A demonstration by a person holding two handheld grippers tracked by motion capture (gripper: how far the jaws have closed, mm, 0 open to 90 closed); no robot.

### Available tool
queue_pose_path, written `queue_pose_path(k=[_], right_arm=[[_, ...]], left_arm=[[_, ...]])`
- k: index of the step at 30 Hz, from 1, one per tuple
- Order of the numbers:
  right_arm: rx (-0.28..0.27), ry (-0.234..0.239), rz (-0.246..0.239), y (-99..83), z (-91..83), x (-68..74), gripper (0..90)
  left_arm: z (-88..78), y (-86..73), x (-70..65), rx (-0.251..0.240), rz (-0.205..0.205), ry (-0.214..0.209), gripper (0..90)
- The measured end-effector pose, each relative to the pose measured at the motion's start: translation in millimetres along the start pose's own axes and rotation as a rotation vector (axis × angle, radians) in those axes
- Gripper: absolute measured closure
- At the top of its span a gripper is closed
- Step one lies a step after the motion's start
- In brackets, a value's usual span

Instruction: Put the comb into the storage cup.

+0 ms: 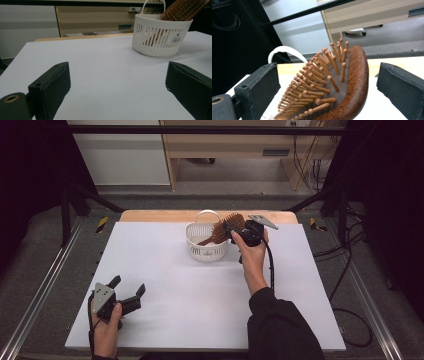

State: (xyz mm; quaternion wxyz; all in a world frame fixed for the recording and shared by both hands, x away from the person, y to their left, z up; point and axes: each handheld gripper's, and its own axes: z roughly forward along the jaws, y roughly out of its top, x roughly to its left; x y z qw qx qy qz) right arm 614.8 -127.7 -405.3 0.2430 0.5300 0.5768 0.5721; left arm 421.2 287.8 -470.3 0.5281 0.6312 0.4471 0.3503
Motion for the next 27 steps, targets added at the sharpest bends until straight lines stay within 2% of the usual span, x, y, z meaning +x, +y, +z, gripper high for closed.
queue_pose_path(k=[6,17,21,24,27], right_arm=[[-0.018,-0.005,-0.001,3.8,-4.4,-0.9,4.8],[-0.038,-0.012,-0.033,8.1,-10.3,-1.0,5.3],[-0.046,-0.014,-0.016,9.7,-12.5,-1.9,5.4],[-0.055,-0.021,-0.026,11.3,-14.7,-1.6,5.8],[-0.067,-0.039,-0.04,13.8,-18.5,-1.3,6.7]], left_arm=[[0.2,-0.1,-0.4,0.001,0.001,0.0,5.9],[0.1,-0.1,-0.2,0.001,0.001,0.0,6.0],[0.2,-0.2,0.0,0.002,0.0,0.0,5.8],[-1.1,-0.1,-0.9,-0.004,0.016,-0.037,2.8],[-1.2,0.4,-1.6,-0.01,0.017,-0.033,2.8]])
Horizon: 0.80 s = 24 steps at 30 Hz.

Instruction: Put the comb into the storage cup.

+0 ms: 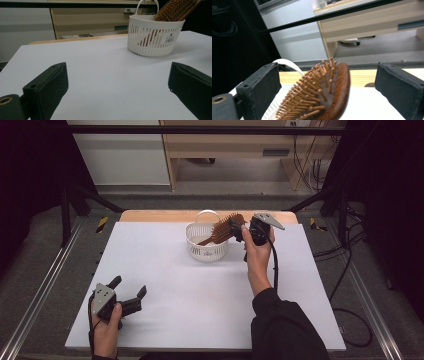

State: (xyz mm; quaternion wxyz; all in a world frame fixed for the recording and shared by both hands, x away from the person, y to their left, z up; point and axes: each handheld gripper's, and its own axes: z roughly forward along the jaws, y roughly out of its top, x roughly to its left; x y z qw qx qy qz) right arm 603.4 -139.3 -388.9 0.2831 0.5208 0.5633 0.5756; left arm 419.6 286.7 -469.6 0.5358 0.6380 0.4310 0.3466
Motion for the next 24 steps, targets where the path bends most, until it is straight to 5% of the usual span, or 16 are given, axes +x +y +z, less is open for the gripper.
queue_pose_path(k=[11,24], right_arm=[[-0.052,0.019,0.001,16.0,-19.8,-3.6,8.3],[-0.056,0.066,-0.076,42.3,-53.9,-16.8,6.8]], left_arm=[[0.0,-0.7,2.3,0.004,-0.003,0.006,2.7],[-1.2,-0.7,7.1,0.006,-0.008,-0.004,2.6]])
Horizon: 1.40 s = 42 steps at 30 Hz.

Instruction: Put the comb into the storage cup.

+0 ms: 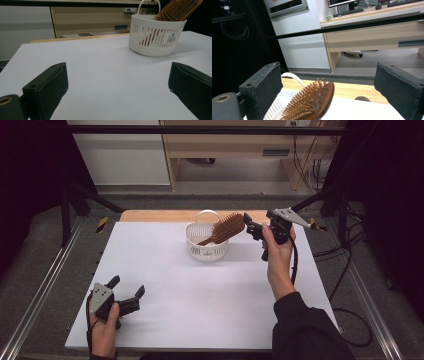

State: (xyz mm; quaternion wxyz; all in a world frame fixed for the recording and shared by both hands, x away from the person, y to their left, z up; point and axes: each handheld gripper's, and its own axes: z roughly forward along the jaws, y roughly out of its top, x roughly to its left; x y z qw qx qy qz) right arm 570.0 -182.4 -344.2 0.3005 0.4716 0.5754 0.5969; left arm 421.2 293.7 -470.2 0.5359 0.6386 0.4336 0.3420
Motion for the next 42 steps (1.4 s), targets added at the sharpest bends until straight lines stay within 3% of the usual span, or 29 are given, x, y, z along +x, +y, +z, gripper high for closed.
queue_pose_path(k=[8,15,24,35,42], right_arm=[[-0.004,-0.012,-0.104,6.3,-19.5,-9.8,4.0],[-0.035,-0.001,-0.152,7.2,-39.4,-17.7,4.7],[-0.04,0.01,-0.181,2.9,-62.3,-25.6,3.7],[-0.021,0.002,-0.216,-14.5,-86.8,-38.1,3.3],[-0.014,0.002,-0.209,-24.2,-100.3,-44.5,3.3]], left_arm=[[-1.8,-0.2,5.2,-0.002,-0.01,0.011,2.6],[-2.1,-0.3,4.9,0.001,-0.009,0.015,2.7],[-3.0,-0.7,6.5,-0.003,-0.017,0.012,2.8],[-3.8,0.5,4.1,-0.01,-0.01,-0.015,2.5],[-4.4,0.9,3.6,-0.012,-0.007,-0.034,2.4]])
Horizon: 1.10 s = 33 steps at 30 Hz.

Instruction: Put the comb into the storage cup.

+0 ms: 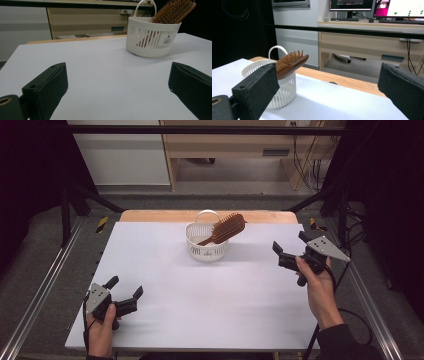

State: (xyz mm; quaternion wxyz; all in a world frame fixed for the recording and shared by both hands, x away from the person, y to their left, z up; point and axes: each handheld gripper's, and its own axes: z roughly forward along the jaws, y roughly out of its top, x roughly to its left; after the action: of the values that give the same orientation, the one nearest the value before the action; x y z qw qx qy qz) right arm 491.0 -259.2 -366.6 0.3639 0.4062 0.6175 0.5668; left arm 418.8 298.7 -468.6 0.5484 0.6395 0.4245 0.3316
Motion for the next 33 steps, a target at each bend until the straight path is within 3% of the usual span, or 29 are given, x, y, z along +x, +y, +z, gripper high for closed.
queue_pose_path(k=[13,21,33], right_arm=[[0.02,-0.007,0.018,-23.1,-19.2,-6.2,3.9],[0.03,-0.008,0.0,-34.3,-29.8,-9.6,3.3],[0.055,-0.006,0.025,-58.7,-48.2,-11.7,3.5]], left_arm=[[-1.0,0.5,-0.5,0.0,0.003,-0.009,2.3],[-3.7,0.9,-1.0,-0.002,0.01,-0.025,2.3],[-7.2,0.3,-2.5,0.0,0.022,-0.041,2.2]])
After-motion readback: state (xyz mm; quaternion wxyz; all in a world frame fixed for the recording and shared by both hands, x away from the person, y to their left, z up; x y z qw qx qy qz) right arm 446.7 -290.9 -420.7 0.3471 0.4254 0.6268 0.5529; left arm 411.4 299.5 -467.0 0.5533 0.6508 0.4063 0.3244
